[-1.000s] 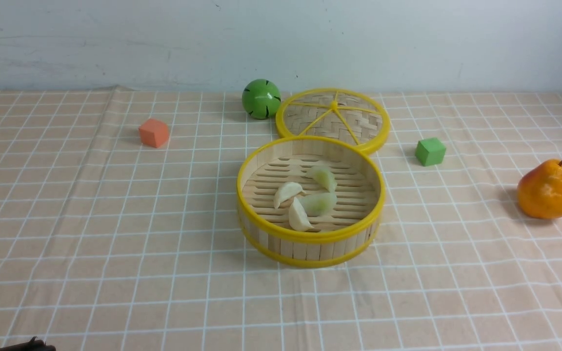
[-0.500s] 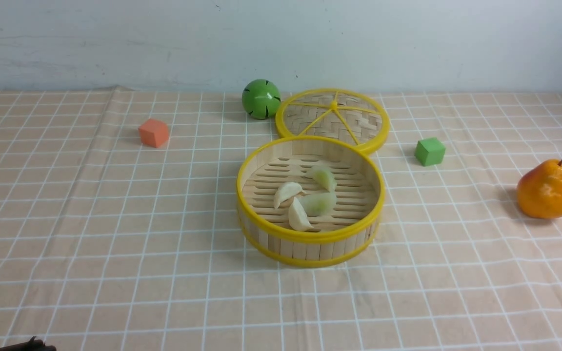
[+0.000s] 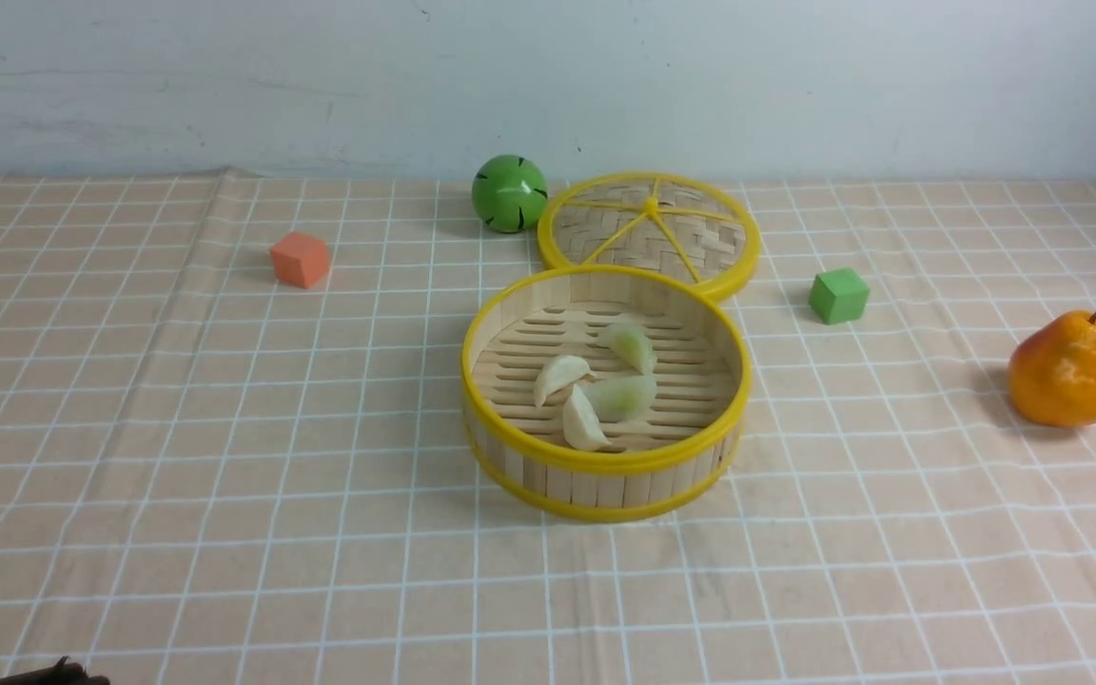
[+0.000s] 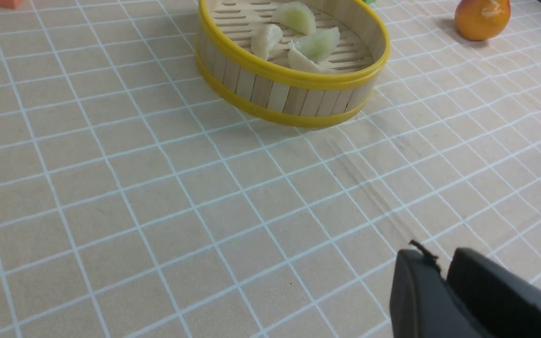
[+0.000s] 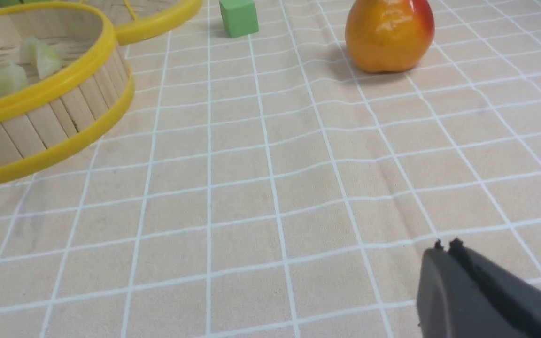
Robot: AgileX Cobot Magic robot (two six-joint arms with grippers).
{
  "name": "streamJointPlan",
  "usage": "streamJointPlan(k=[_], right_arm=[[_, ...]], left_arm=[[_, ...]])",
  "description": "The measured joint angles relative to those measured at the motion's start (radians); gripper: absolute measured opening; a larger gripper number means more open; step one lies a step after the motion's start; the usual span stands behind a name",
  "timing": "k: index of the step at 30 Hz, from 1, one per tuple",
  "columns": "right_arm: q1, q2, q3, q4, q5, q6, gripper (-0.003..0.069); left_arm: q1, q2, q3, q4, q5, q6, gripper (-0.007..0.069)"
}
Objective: Put the dumplings into the steamer on the table with the brown tablecloth.
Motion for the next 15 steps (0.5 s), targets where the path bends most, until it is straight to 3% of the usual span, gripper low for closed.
streamJointPlan(k=[15], right_arm=[[0.0, 0.0, 0.0, 0.015, 0.005, 0.0, -0.0016]], left_arm=[[0.0, 0.0, 0.0, 0.0, 0.0, 0.0, 0.0092]])
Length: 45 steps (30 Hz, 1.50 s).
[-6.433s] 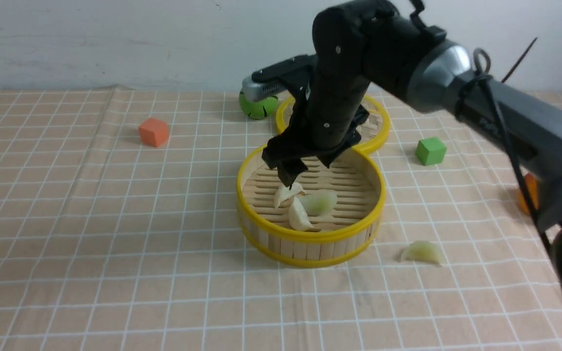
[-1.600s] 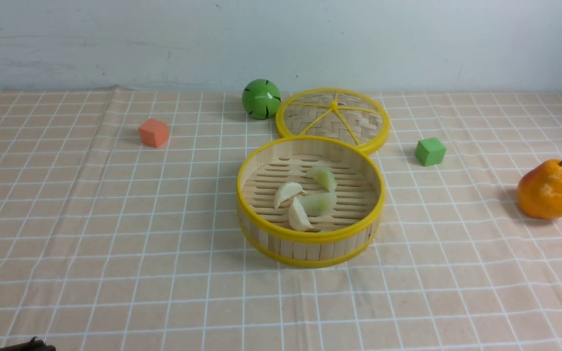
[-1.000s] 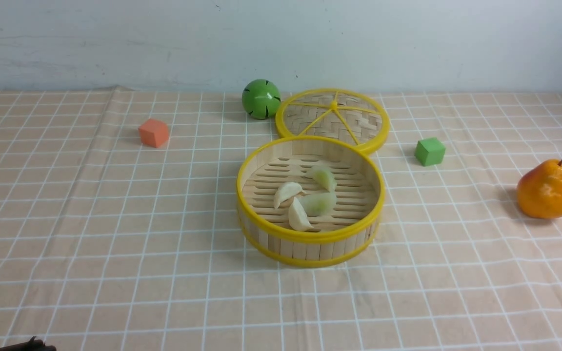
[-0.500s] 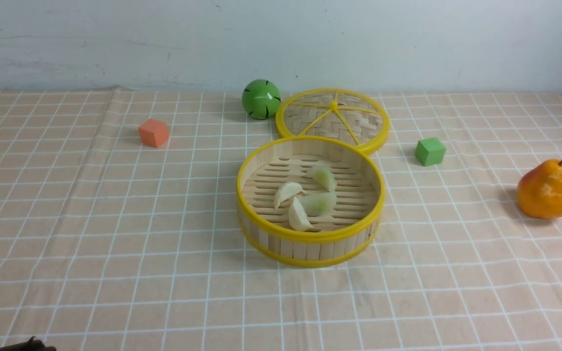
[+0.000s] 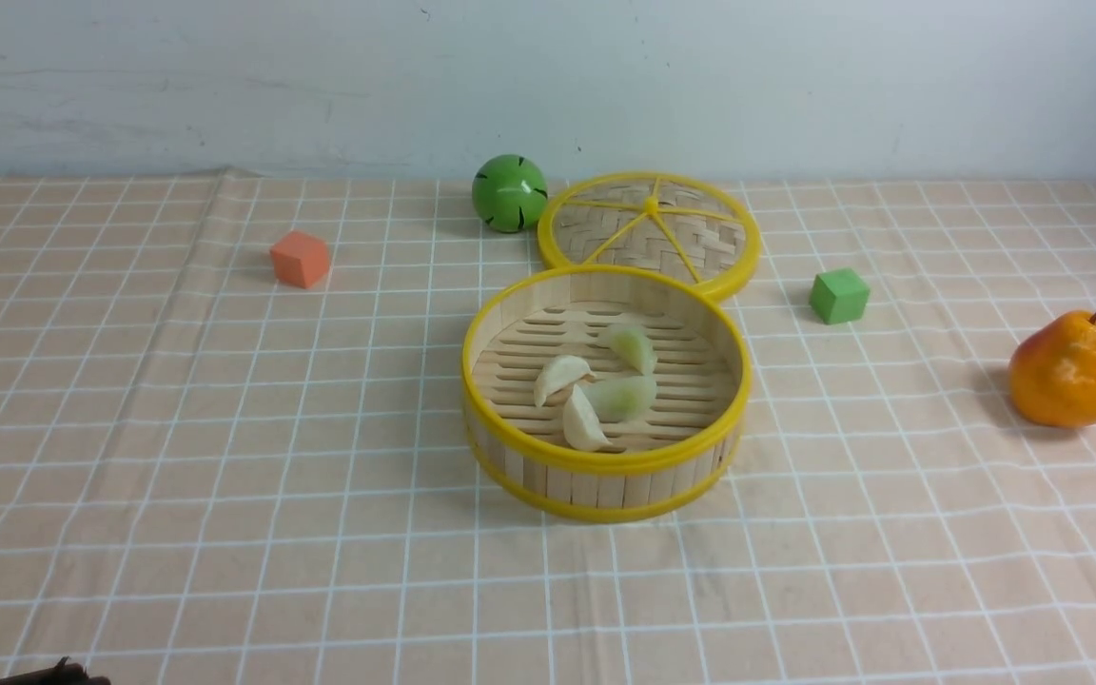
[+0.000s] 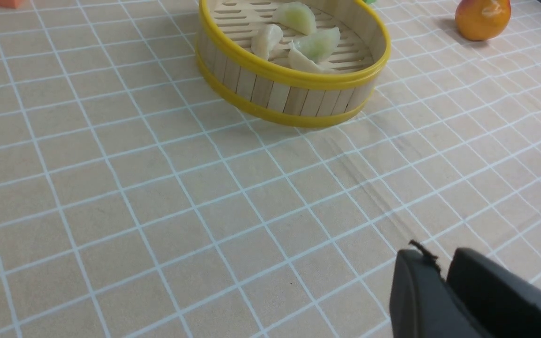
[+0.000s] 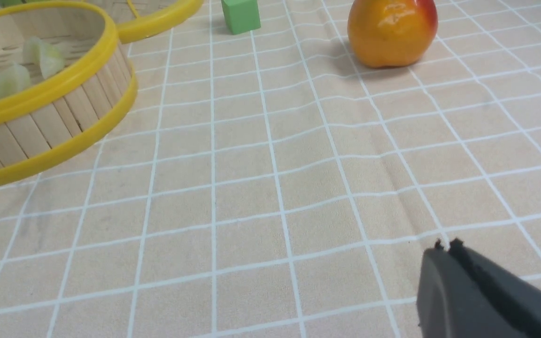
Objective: Put the dumplings into the steamer on the table with the brown tablecloth.
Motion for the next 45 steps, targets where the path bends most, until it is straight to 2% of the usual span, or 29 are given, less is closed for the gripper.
streamJointPlan(k=[20, 24, 26, 27, 29, 30, 31, 34, 40, 45], right_arm=[[0.0, 0.0, -0.001, 0.001, 0.0, 0.001, 0.0001], [0.0, 0.0, -0.001, 0.001, 0.0, 0.001, 0.0005], [0.0, 0.0, -0.001, 0.001, 0.001, 0.001, 0.0007], [0.0, 0.0, -0.001, 0.001, 0.001, 0.001, 0.0008], [0.0, 0.0, -0.001, 0.001, 0.001, 0.001, 0.001], [0.0, 0.0, -0.001, 0.001, 0.001, 0.001, 0.0011], [0.0, 0.0, -0.001, 0.001, 0.001, 0.001, 0.0011], [0.0, 0.0, -0.001, 0.001, 0.001, 0.001, 0.0013], [0.0, 0.0, -0.001, 0.001, 0.001, 0.001, 0.0018], [0.0, 0.0, -0.001, 0.001, 0.001, 0.001, 0.0021]], left_arm=[[0.0, 0.0, 0.016, 0.013, -0.011, 0.0, 0.0092], [0.015, -0.004, 0.081, 0.019, -0.104, 0.0, 0.0092], [0.078, -0.017, 0.138, 0.006, -0.244, 0.0, 0.0074], [0.092, -0.023, 0.147, 0.003, -0.257, 0.0, 0.0067], [0.188, -0.05, 0.196, -0.011, -0.407, 0.0, 0.002], [0.205, -0.056, 0.211, -0.013, -0.431, 0.0, 0.0006], [0.275, -0.087, 0.254, -0.021, -0.512, 0.0, -0.0014], [0.4, -0.146, 0.314, -0.021, -0.571, 0.0, -0.0014], [0.59, -0.266, 0.413, -0.021, -0.532, 0.0, -0.0014], [0.666, -0.313, 0.443, -0.021, -0.405, 0.006, -0.0014]])
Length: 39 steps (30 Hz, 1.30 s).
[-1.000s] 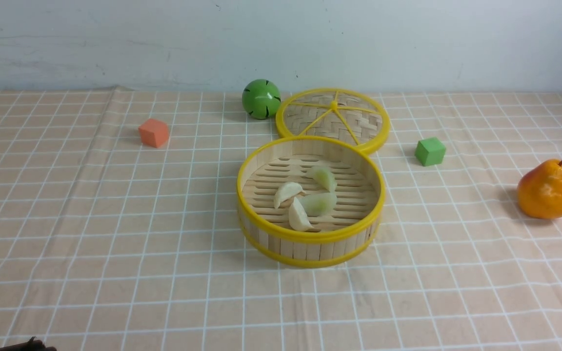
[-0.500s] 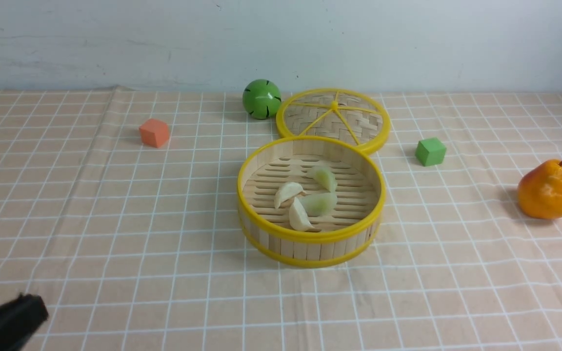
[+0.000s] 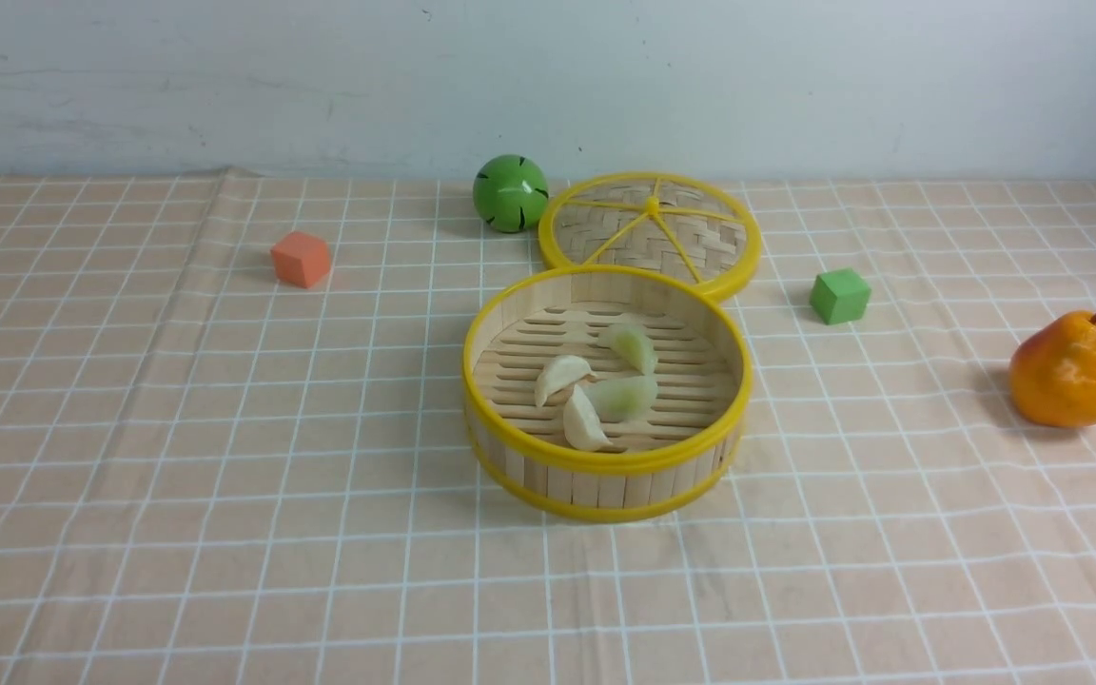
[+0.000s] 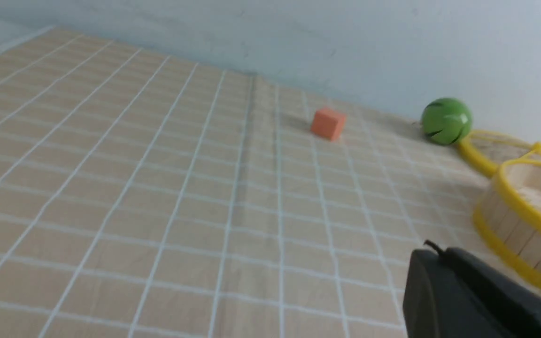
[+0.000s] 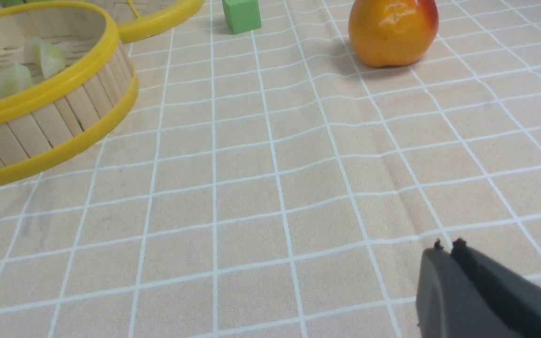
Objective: Put the dumplings into the steamer on the table with the brown tablecloth.
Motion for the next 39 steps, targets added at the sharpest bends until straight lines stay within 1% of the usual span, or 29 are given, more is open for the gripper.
streamJointPlan(k=[1, 2, 4, 8, 39], right_arm=[[0.0, 0.0, 0.0, 0.0, 0.0, 0.0, 0.0021], [0.0, 0.0, 0.0, 0.0, 0.0, 0.0, 0.0021], [0.0, 0.0, 0.0, 0.0, 0.0, 0.0, 0.0021], [0.0, 0.0, 0.0, 0.0, 0.0, 0.0, 0.0021], [0.0, 0.0, 0.0, 0.0, 0.0, 0.0, 0.0058]], left_arm=[[0.003, 0.0, 0.0, 0.005, 0.007, 0.001, -0.0014], [0.012, -0.001, 0.002, 0.005, 0.067, 0.017, -0.0014], [0.017, -0.001, 0.003, 0.005, 0.134, 0.044, -0.0014], [0.02, -0.001, 0.004, 0.005, 0.187, 0.085, -0.0014], [0.02, -0.001, 0.005, 0.005, 0.2, 0.095, -0.0014]])
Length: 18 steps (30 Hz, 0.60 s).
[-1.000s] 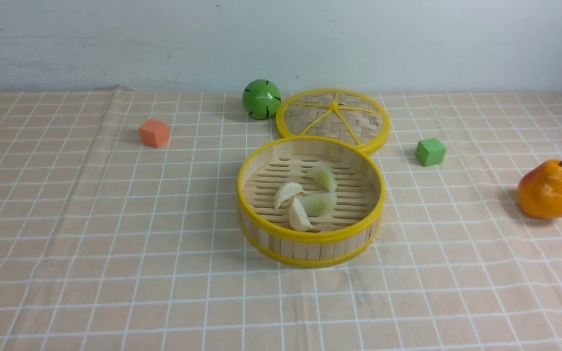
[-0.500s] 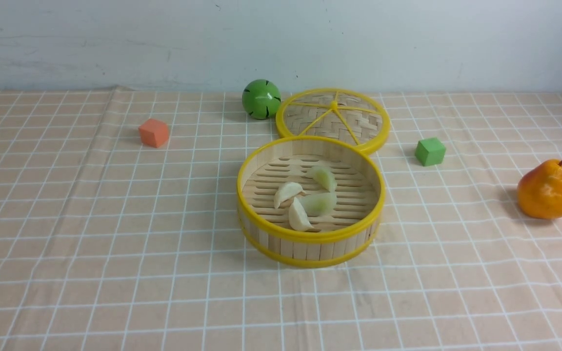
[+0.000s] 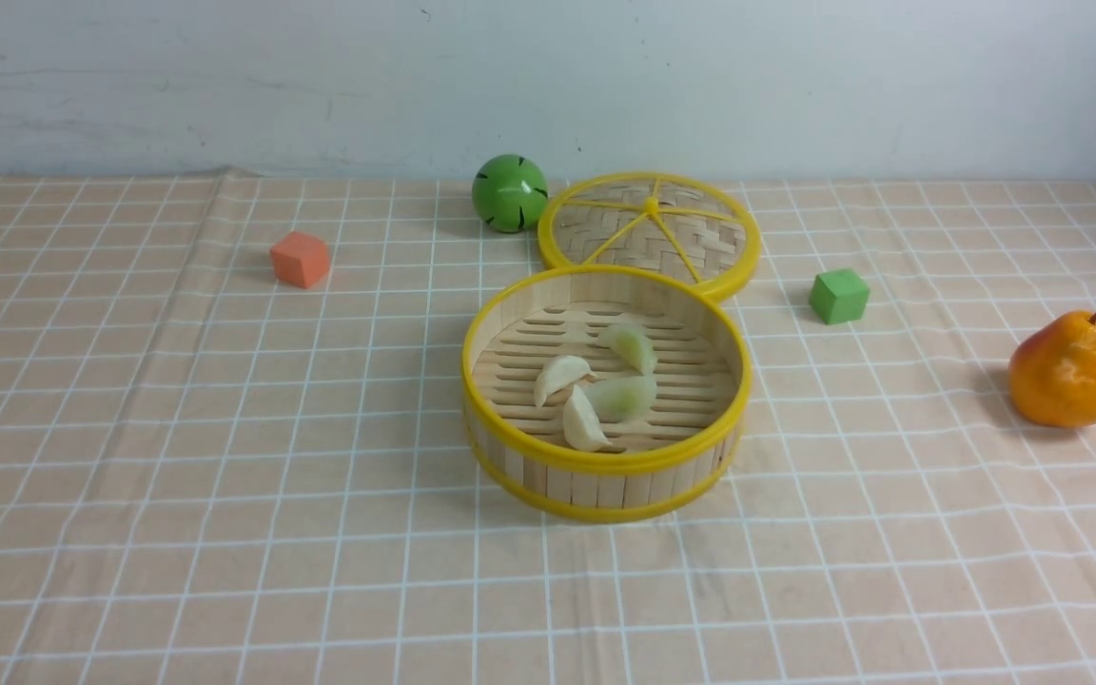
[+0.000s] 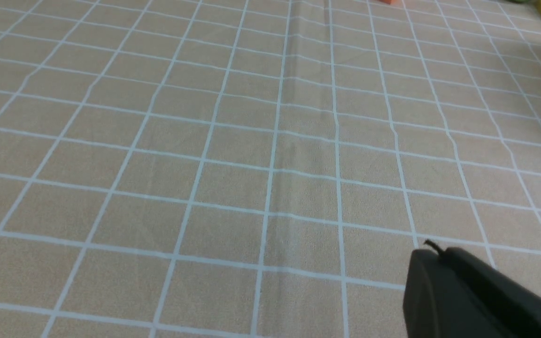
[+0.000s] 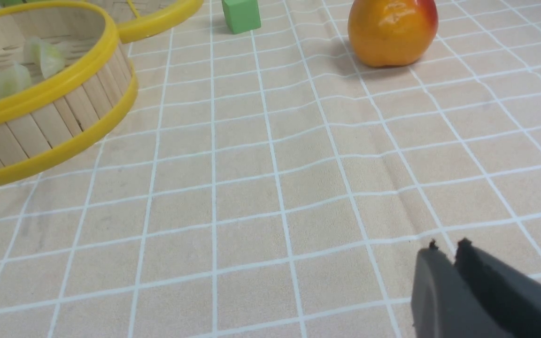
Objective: Put the dumplings into the steamer on the table with the brown tablecloth.
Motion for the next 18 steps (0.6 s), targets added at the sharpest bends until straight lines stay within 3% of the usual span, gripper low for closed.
streamJointPlan(k=[18], right_arm=[[0.0, 0.0, 0.0, 0.0, 0.0, 0.0, 0.0084]], left_arm=[[0.0, 0.0, 0.0, 0.0, 0.001, 0.0, -0.0013]])
